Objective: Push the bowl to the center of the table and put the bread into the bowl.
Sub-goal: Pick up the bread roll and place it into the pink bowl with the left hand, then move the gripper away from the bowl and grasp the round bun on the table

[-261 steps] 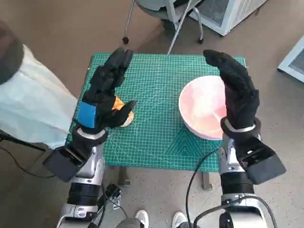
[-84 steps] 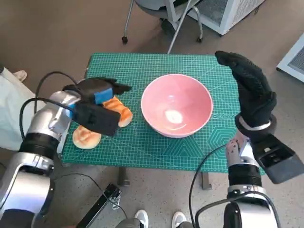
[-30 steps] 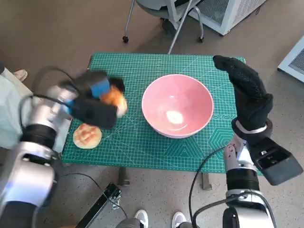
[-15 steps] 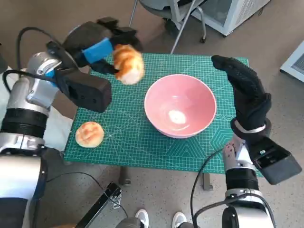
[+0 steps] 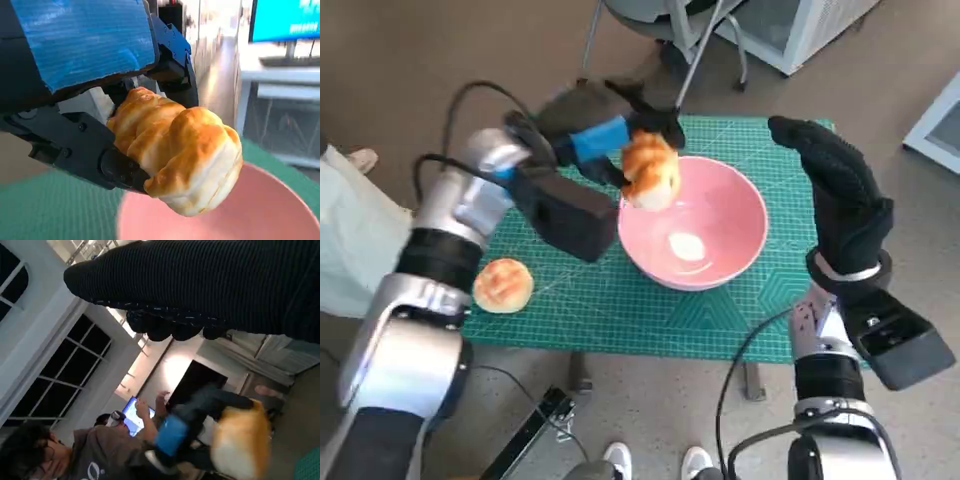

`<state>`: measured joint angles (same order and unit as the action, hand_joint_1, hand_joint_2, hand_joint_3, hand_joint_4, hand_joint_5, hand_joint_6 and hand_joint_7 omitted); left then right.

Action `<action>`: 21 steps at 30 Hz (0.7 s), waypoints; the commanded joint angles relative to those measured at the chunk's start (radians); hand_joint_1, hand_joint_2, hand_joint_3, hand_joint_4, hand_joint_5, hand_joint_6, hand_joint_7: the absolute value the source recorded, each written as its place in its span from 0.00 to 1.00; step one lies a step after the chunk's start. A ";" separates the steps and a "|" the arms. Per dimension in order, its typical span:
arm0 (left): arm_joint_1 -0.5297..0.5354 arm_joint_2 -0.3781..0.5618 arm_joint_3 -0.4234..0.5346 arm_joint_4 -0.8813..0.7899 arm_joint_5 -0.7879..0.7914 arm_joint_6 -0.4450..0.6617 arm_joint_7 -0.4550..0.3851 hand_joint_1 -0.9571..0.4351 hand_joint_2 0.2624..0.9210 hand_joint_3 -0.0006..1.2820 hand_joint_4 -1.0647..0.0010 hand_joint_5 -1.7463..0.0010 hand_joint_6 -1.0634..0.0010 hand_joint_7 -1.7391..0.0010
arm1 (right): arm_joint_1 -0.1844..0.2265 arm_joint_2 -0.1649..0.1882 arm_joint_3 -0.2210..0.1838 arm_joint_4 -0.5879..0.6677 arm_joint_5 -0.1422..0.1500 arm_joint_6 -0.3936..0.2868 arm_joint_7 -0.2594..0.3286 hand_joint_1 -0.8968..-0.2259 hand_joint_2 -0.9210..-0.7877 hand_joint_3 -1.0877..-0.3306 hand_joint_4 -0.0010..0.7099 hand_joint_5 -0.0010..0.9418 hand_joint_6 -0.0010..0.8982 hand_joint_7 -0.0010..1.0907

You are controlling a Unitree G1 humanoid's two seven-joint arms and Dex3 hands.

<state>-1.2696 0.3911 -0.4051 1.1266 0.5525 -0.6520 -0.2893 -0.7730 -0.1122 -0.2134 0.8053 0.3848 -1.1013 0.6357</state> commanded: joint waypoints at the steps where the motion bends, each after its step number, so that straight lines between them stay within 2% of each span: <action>1: -0.047 -0.043 0.009 0.066 -0.033 0.156 -0.163 0.65 0.94 0.10 0.64 0.59 0.65 0.57 | 0.015 -0.001 0.004 0.003 -0.006 0.003 -0.004 0.43 0.00 0.47 0.47 0.01 0.01 0.79; 2: -0.050 -0.050 0.010 0.069 -0.038 0.188 -0.199 0.64 0.91 0.07 0.75 0.73 0.73 0.68 | 0.016 -0.002 0.004 0.003 -0.005 0.004 -0.003 0.43 0.00 0.47 0.47 0.01 0.01 0.79; 4: -0.047 -0.056 0.010 0.066 -0.045 0.217 -0.250 0.63 0.87 0.05 0.86 0.86 0.82 0.78 | 0.018 -0.003 0.003 0.001 -0.004 0.004 -0.003 0.42 0.00 0.47 0.47 0.01 0.01 0.79; 7: -0.034 -0.054 0.016 0.052 -0.054 0.203 -0.277 0.62 0.83 0.03 0.95 0.95 0.88 0.85 | 0.021 -0.005 0.003 -0.005 -0.005 0.004 -0.006 0.42 0.00 0.47 0.47 0.01 0.01 0.79; 16: -0.005 -0.021 0.029 0.016 -0.060 0.146 -0.223 0.60 0.82 0.02 0.99 1.00 0.90 0.88 | 0.025 -0.003 0.004 -0.020 0.001 0.019 -0.009 0.42 0.00 0.47 0.48 0.01 0.00 0.79; 21: 0.014 0.027 0.059 -0.018 -0.083 0.053 -0.188 0.59 0.83 0.02 0.96 0.99 0.88 0.87 | 0.024 0.004 0.004 -0.019 -0.002 0.020 -0.015 0.42 0.00 0.47 0.49 0.01 0.00 0.79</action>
<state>-1.2763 0.3743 -0.3715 1.1426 0.4960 -0.5478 -0.4967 -0.7695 -0.1129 -0.2123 0.7845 0.3865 -1.0899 0.6294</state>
